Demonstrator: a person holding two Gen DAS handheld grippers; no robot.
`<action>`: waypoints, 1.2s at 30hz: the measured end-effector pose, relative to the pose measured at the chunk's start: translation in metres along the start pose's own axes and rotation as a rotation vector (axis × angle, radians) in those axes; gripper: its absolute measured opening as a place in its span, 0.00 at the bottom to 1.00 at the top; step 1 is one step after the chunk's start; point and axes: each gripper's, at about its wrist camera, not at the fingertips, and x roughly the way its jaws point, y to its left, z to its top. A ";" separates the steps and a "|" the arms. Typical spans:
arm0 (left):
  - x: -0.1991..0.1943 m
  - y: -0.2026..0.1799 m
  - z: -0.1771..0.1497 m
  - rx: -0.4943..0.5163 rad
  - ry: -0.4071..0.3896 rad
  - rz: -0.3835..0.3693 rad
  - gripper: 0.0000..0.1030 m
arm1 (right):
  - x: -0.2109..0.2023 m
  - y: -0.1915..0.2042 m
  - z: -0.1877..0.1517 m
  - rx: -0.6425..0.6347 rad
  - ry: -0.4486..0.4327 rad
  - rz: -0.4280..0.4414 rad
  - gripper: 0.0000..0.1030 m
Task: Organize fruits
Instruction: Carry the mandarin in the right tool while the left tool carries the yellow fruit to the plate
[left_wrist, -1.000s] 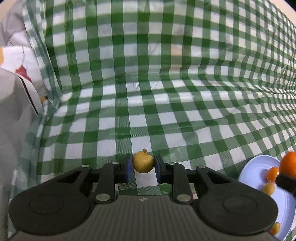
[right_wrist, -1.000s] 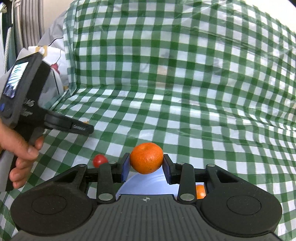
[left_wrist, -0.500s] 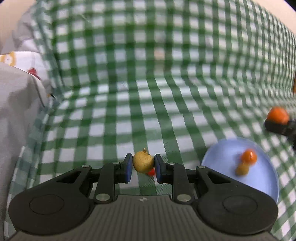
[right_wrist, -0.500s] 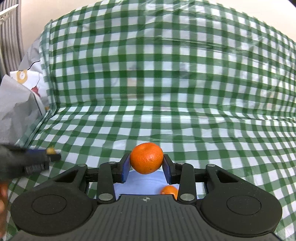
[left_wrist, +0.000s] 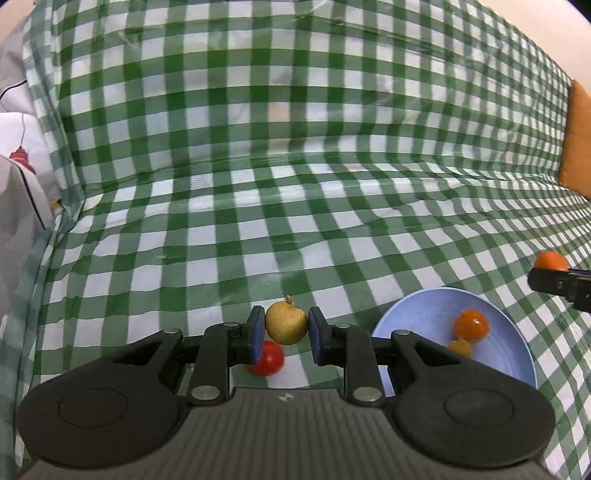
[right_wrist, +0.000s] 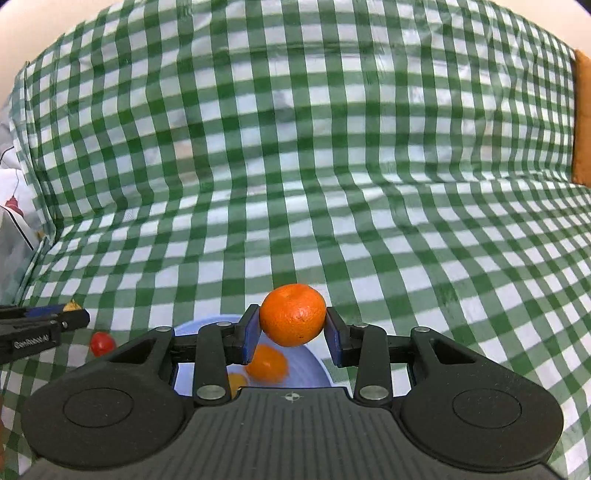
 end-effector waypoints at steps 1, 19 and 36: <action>-0.001 -0.001 -0.001 0.002 -0.002 -0.001 0.26 | 0.000 -0.001 -0.001 -0.002 0.003 0.000 0.37; -0.008 -0.015 -0.001 0.007 -0.058 -0.112 0.26 | 0.002 -0.005 -0.014 -0.038 0.053 0.001 0.37; -0.019 -0.065 -0.018 0.174 -0.108 -0.260 0.26 | 0.008 0.001 -0.012 -0.094 0.091 -0.002 0.37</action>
